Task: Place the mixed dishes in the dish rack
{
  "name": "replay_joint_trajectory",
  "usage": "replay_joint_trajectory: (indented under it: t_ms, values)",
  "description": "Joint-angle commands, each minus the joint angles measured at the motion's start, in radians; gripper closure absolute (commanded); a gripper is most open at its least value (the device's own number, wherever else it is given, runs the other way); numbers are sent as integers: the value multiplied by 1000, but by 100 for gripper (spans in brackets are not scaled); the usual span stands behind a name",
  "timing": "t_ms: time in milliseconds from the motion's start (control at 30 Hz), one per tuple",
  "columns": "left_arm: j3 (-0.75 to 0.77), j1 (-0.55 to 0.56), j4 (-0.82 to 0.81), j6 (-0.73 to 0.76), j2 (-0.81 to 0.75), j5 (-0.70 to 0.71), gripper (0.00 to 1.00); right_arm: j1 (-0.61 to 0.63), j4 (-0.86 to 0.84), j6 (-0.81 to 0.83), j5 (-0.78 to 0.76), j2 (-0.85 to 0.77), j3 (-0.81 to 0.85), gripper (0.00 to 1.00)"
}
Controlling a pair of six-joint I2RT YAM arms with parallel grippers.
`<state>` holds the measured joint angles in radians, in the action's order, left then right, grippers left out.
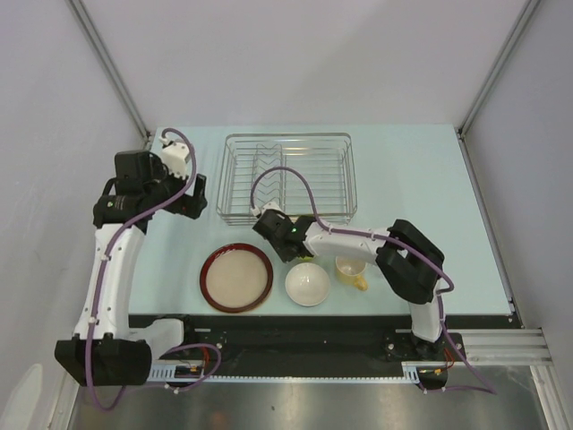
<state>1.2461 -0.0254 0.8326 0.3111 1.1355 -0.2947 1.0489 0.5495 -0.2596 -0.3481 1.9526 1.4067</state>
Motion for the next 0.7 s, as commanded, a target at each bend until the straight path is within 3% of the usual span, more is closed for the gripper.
replay_joint_trajectory:
  t_ms: [0, 167, 333, 433, 533, 567, 667]
  values:
    - [45, -2, 60, 49, -59, -79, 0, -6, -13, 0, 47, -87, 18, 100]
    - [69, 14, 232, 143, -75, -329, 0, -13, 75, 16, 179, -228, 124, 100]
    - [21, 143, 301, 168, -101, -340, 0, -117, 147, -12, 457, -351, 346, 100]
    - [-14, 192, 246, 123, -140, -339, 0, -284, 133, -81, 638, -347, 435, 100]
    - [-53, 263, 160, 54, -167, -317, 0, -496, 28, -199, 819, -311, 480, 100]
    - [-63, 331, 114, 33, -169, -298, 0, -579, -23, -240, 916, -266, 485, 100]
    - [-99, 511, 30, -44, -135, -161, 0, -673, -264, -485, 1111, -123, 534, 100]
